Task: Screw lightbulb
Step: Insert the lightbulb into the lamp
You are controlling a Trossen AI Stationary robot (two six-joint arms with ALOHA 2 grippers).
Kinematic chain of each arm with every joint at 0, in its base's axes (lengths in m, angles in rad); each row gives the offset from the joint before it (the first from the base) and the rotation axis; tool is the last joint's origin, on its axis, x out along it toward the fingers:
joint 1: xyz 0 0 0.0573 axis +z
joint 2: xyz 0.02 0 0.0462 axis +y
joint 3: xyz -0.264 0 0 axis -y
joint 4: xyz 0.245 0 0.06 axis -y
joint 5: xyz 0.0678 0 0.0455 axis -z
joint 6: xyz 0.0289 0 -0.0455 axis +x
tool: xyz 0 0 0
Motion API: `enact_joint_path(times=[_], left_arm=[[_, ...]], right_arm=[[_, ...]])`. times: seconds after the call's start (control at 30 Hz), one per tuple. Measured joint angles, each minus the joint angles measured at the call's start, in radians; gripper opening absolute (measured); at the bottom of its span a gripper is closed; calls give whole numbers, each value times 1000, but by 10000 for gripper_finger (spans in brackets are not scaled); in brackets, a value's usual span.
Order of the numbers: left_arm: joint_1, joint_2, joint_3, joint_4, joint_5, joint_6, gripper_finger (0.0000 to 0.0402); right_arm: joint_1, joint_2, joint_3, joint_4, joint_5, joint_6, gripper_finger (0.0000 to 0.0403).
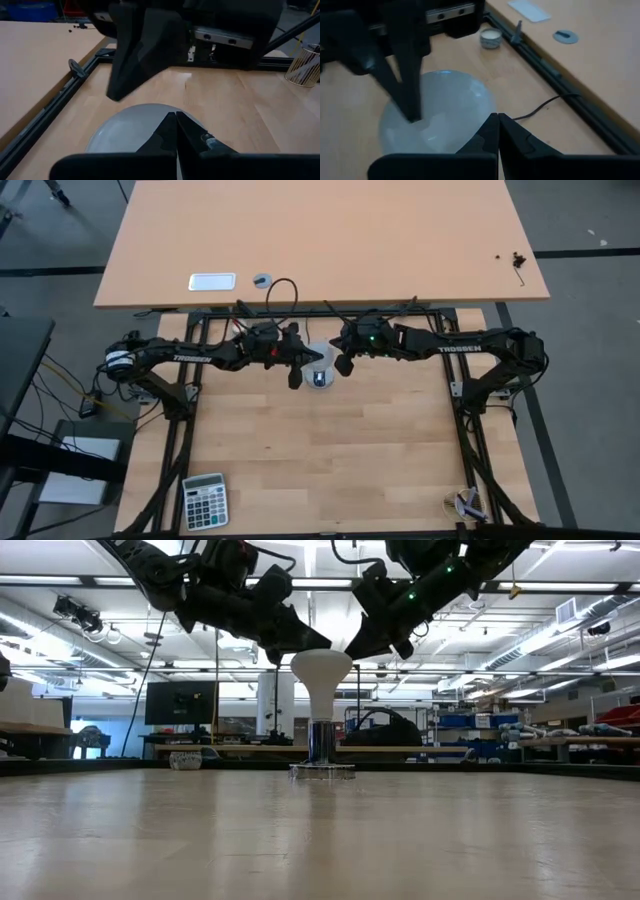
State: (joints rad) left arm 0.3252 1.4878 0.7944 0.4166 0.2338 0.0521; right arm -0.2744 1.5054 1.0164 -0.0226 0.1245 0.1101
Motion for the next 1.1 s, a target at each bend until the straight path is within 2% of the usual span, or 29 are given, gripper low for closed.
enact_joint_path(times=[0.5, 0.7, 0.77, 0.9, 1.1], left_arm=[[1, -1, 0, -14, -29, 0, 0], [2, 0, 0, -15, -55, 15, 0], [2, 0, 0, -13, -56, 15, 0], [2, 0, 0, -10, -55, 17, 0], [3, 0, 0, -8, -33, 18, 0]], right_arm=[[38, 1, 4, -56, -36, 29, 12], [44, -27, 2, -99, -100, 25, 12], [45, -40, -1, -102, -93, 20, 12], [30, -53, -2, -81, -11, 1, 12], [-8, -18, -3, -62, -25, 1, 12]])
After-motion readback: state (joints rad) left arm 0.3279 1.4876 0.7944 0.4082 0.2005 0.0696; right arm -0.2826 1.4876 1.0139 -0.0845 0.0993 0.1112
